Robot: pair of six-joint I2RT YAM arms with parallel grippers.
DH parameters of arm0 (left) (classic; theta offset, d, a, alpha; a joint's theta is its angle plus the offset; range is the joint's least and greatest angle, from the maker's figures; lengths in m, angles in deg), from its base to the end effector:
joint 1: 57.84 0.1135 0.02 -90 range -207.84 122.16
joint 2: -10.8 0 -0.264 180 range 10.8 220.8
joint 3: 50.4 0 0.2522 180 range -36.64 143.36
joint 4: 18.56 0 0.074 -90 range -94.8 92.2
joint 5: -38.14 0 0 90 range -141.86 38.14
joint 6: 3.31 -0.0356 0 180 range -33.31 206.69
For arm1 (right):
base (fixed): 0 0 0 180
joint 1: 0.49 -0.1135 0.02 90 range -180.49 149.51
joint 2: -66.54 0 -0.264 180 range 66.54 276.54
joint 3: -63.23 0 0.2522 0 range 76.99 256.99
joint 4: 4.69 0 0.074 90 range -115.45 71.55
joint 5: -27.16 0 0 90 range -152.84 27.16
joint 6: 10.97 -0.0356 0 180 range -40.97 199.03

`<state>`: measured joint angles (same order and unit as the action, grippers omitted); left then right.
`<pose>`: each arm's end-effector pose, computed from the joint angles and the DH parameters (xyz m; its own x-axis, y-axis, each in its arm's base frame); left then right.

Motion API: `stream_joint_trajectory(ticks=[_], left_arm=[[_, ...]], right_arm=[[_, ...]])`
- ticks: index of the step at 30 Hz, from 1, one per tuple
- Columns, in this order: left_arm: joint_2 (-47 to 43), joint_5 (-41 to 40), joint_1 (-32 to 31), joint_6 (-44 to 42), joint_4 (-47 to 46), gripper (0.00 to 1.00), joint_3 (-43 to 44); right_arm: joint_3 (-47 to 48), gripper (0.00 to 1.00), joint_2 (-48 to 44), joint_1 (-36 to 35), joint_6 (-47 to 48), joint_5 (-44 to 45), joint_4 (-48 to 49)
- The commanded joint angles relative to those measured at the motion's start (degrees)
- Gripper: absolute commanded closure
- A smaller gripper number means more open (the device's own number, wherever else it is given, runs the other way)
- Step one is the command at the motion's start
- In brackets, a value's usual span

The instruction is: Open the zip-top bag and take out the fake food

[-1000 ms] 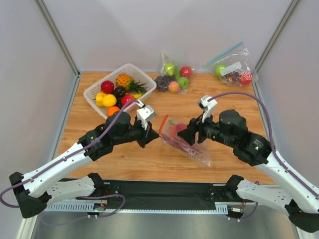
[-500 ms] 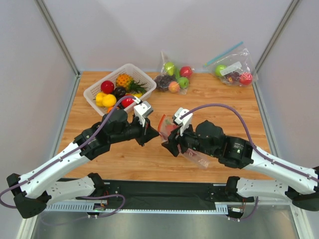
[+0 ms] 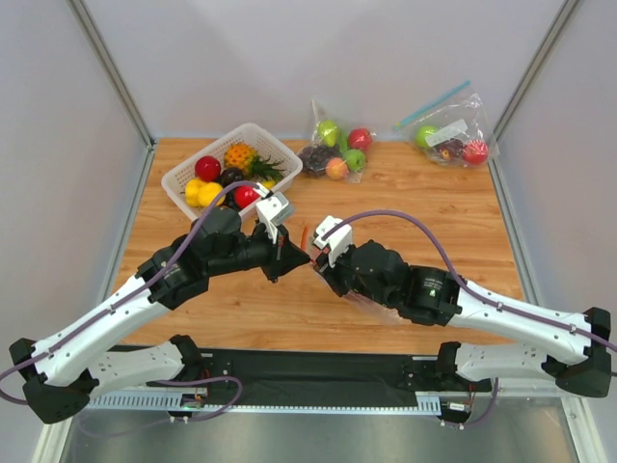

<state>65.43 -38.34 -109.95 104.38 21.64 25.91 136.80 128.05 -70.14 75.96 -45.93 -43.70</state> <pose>0.1190 -0.1665 0.3874 -0.4604 0.1105 -0.8808 0.8015 0.4784 -0.3589 0.0921 0.2186 0.3492 -0.2006 -0.3935 -0.8972 -0.7973 0.5977 -0.0839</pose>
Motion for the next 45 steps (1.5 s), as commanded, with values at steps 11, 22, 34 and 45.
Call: stream_joint_trajectory(ticks=[11,22,34,45], left_arm=[[-6.4,4.6,-0.4,-4.6,-0.5,0.50,2.1],[-7.6,11.1,-0.4,-11.6,0.5,0.35,3.8],[-5.0,19.7,-0.4,-13.8,-2.6,0.35,1.3],[-2.6,22.1,-0.8,-12.9,-6.2,0.35,-0.7]], right_arm=[[-1.7,1.00,-5.3,-0.2,5.5,1.1,5.7],[1.3,1.00,-9.6,3.7,3.4,-21.1,0.2],[0.3,1.00,-12.5,5.1,1.5,-35.8,5.0],[-0.4,1.00,-11.3,6.5,0.6,-38.3,5.8]])
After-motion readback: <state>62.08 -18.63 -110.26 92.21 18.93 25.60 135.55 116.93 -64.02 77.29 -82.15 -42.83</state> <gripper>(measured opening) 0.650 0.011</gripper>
